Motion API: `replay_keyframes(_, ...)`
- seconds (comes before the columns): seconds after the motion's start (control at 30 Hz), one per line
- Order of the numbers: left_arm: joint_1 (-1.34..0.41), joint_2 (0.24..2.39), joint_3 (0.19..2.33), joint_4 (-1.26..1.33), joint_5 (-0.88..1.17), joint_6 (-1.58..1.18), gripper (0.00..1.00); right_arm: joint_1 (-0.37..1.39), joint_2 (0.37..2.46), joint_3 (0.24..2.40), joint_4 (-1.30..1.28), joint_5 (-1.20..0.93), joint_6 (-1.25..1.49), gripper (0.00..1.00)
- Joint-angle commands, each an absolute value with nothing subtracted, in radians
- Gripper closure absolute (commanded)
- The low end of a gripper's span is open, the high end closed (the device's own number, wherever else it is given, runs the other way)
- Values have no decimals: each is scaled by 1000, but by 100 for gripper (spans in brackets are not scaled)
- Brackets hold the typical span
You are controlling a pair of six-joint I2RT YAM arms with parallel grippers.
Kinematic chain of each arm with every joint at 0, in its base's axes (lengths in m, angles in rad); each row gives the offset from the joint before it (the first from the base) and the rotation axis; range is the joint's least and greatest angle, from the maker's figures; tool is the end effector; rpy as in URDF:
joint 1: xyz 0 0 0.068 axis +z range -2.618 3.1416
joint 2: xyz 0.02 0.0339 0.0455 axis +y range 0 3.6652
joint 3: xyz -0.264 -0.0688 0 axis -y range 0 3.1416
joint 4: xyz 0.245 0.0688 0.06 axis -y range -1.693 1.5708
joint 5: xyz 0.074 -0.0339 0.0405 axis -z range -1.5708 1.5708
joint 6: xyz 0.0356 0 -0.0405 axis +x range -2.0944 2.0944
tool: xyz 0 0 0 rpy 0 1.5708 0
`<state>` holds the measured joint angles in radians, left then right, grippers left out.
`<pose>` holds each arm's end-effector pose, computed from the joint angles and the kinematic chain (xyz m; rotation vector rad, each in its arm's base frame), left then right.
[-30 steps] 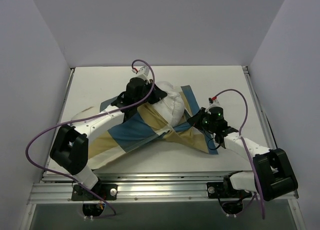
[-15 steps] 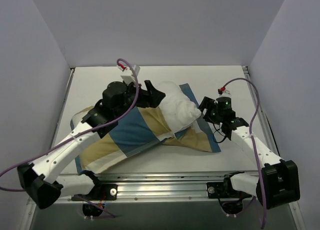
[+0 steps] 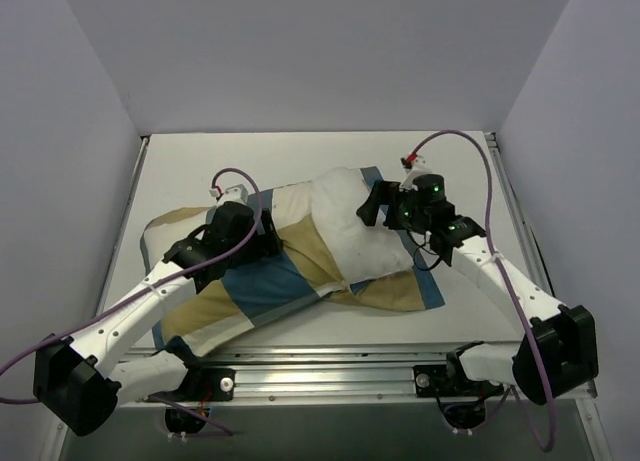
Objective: Remove the pillowcase from the pillow
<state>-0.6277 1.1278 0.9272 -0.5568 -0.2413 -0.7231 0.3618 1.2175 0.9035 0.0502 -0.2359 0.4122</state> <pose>0.1974 -0.1328 0.2874 -0.2329 2.3246 -0.4075 0.2637 0.1087 0.3143 -0.1236 1.8909 0.7525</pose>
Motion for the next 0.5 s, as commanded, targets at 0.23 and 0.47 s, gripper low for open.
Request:
replay_keyframes(0.23, -476, 1438, 1084, -292, -154, -562, 3, 626, 1328, 749, 147, -263, 478, 77)
replay_keyframes(0.47, -463, 1632, 1357, -153, -15, -460, 3, 773, 1299, 747, 140, -134, 546, 99)
